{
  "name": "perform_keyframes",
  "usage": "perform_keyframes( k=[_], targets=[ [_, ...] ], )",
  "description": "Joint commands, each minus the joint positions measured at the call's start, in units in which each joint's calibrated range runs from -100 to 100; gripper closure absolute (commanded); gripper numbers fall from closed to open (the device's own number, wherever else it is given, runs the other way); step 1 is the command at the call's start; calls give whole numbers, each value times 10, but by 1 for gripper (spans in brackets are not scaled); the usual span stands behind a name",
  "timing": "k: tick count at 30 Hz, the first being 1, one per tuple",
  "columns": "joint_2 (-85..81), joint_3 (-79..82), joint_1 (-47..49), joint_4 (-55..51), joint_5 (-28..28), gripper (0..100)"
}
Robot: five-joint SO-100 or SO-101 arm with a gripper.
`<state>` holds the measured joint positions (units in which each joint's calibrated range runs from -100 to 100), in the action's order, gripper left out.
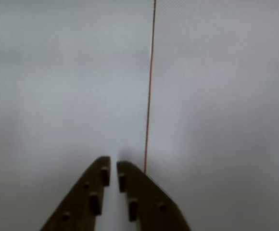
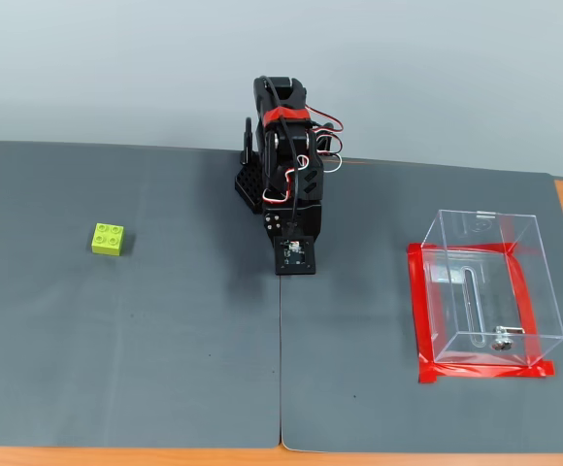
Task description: Pick the green lego block and place it into the transparent box
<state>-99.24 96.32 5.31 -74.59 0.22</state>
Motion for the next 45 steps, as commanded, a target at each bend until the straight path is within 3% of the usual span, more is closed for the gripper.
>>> perform_keyframes(
  k=[1,12,25,35,45],
  targets=[
    [5,-41,0,-3,-2,98],
    [28,-95,0,18,-1,98],
    [307,-358,-12,67,1,98],
    [506,-573,-181,67,3,98],
    [557,-630,-423,68,3,98]
  ],
)
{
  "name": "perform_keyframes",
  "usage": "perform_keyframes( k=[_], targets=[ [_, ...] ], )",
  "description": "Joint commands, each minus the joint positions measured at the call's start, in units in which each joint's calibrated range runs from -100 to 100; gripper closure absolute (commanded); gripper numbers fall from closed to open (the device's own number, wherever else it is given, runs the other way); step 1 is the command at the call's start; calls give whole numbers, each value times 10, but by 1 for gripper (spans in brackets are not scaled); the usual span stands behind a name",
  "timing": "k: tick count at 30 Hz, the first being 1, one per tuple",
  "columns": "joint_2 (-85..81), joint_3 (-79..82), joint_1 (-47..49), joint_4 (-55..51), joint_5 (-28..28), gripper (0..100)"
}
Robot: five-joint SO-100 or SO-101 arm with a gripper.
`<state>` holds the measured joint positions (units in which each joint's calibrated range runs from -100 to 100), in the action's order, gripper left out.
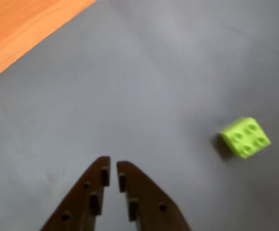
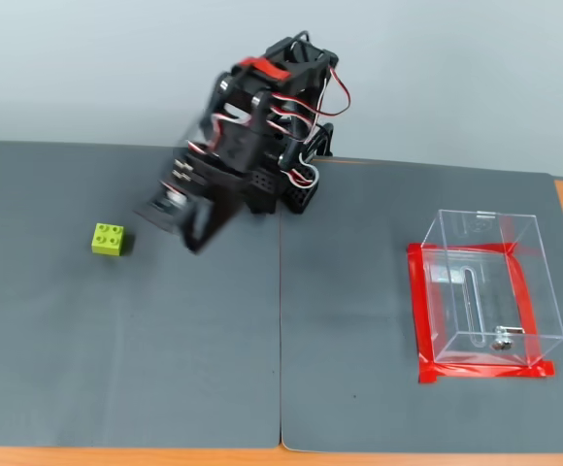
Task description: Pick the green lego block and place it into the transparent box
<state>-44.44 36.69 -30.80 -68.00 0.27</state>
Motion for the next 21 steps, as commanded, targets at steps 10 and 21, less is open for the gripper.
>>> perform_keyframes(
  k=[10,21],
  targets=[
    [98,-34,-252,10,9,98],
    [243,-119,-297,11,95,98]
  ],
)
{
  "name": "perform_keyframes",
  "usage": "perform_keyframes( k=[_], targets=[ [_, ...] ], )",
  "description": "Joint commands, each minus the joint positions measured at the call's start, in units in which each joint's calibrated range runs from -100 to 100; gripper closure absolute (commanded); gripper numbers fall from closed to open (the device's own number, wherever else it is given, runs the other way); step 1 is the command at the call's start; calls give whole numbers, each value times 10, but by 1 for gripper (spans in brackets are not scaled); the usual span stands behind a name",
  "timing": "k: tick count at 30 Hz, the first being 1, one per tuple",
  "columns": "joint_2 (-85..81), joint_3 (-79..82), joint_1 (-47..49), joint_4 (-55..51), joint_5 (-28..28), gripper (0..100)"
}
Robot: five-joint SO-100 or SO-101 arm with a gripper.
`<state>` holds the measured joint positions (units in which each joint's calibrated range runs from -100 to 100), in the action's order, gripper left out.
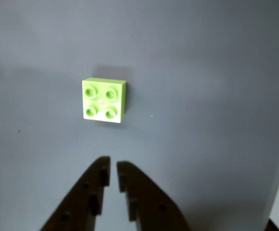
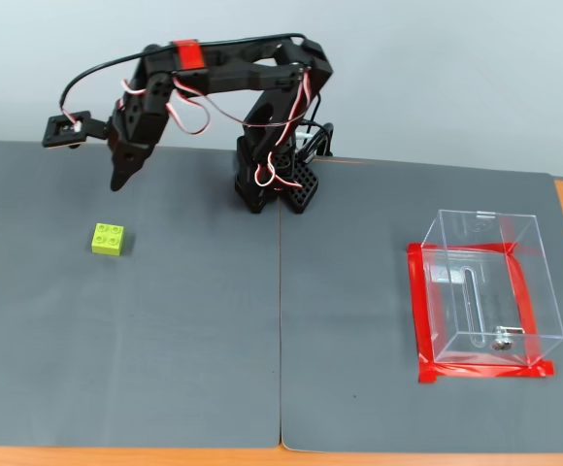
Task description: Pick the green lego block and place it into the transparent box
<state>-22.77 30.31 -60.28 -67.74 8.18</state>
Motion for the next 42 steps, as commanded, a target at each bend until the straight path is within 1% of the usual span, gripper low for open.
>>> perform_keyframes(
  k=[1,10,19,27,29,34,36,39,42],
  targets=[
    [43,-70,4,8,21,98],
    [152,-183,27,8,35,98],
    [211,-207,52,12,49,98],
    [234,-204,63,32,43,97],
    [237,-199,63,32,43,93],
    [236,-162,64,32,49,72],
    [236,-150,68,32,49,66],
    [237,-144,69,33,49,63],
    [237,-140,76,48,50,63]
  ],
)
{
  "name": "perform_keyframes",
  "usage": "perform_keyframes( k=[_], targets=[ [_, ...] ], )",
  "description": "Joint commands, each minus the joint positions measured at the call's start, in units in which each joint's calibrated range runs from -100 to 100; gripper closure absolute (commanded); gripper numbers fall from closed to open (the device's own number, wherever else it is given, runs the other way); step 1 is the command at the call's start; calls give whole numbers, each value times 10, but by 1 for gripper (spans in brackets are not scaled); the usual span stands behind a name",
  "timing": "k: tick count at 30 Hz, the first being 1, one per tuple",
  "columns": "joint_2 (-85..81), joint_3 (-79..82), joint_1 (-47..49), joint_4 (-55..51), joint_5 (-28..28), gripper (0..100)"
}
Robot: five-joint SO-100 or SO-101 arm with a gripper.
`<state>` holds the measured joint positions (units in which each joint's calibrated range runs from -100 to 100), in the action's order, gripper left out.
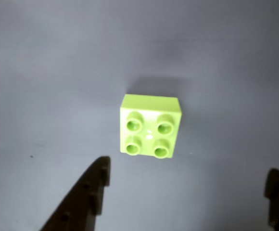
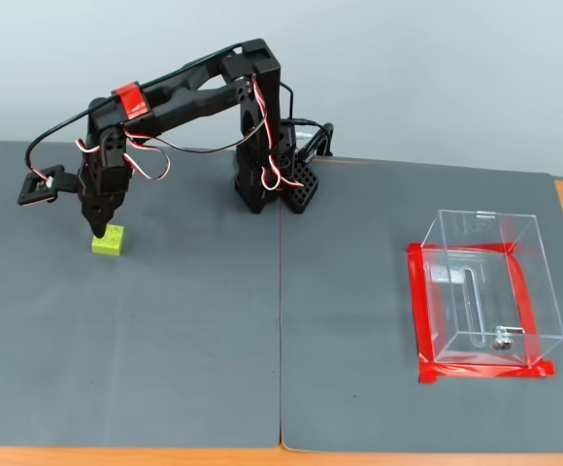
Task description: Pick the green lego block and place it into the transparent box
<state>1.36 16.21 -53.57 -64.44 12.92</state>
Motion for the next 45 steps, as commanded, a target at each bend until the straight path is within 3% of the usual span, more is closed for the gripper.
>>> perform_keyframes(
  k=[1,9,45],
  targets=[
    [-4,7,11,25,2,63],
    [8,58,15,88,1,63],
    [91,60,10,90,1,63]
  ],
)
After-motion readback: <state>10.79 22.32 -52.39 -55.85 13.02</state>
